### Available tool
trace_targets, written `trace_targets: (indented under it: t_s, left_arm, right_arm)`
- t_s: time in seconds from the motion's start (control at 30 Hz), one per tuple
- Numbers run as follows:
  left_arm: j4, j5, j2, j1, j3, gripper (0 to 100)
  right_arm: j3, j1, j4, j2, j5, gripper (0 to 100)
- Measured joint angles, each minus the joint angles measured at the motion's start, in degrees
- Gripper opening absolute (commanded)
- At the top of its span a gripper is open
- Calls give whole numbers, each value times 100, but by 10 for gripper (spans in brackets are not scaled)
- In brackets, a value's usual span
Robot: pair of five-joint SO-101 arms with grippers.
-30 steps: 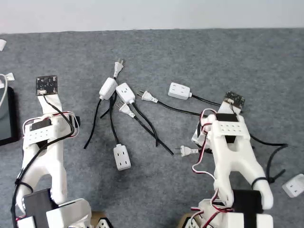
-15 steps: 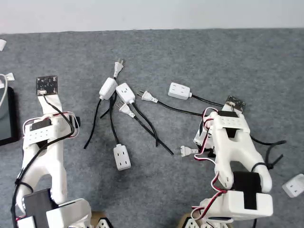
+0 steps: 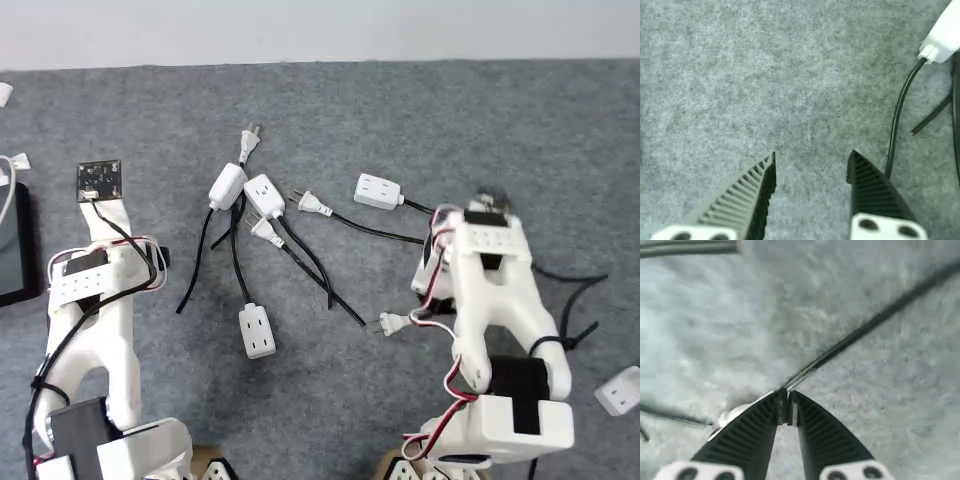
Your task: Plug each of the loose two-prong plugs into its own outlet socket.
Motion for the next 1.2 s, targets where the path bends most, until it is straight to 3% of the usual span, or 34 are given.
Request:
trace_targets:
  t_s: [0.17,0.3,0.43,0.5,0.6,0.87,1.2]
  left_arm:
    - [0,0,0,0,0,220]
    - [0,0,0,0,0,220]
    - [0,0,0,0,0,220]
    - [0,0,0,0,0,220]
    - [0,0,0,0,0,220]
    - [0,0,0,0,0,220]
    - [0,0,0,0,0,220]
  right_arm:
    - [-1204,-316,818,62,993,9]
    - [-1477,-316,1371,62,1073,17]
    - [-1152,-642,1371,70,765,143]
    - [-756,-879,1134,70,580,179]
    - [-211,-1178,624,70,281,151]
    - [703,-1213,-765,62,-387,124]
    - [791,-1187,-949,53,-422,127]
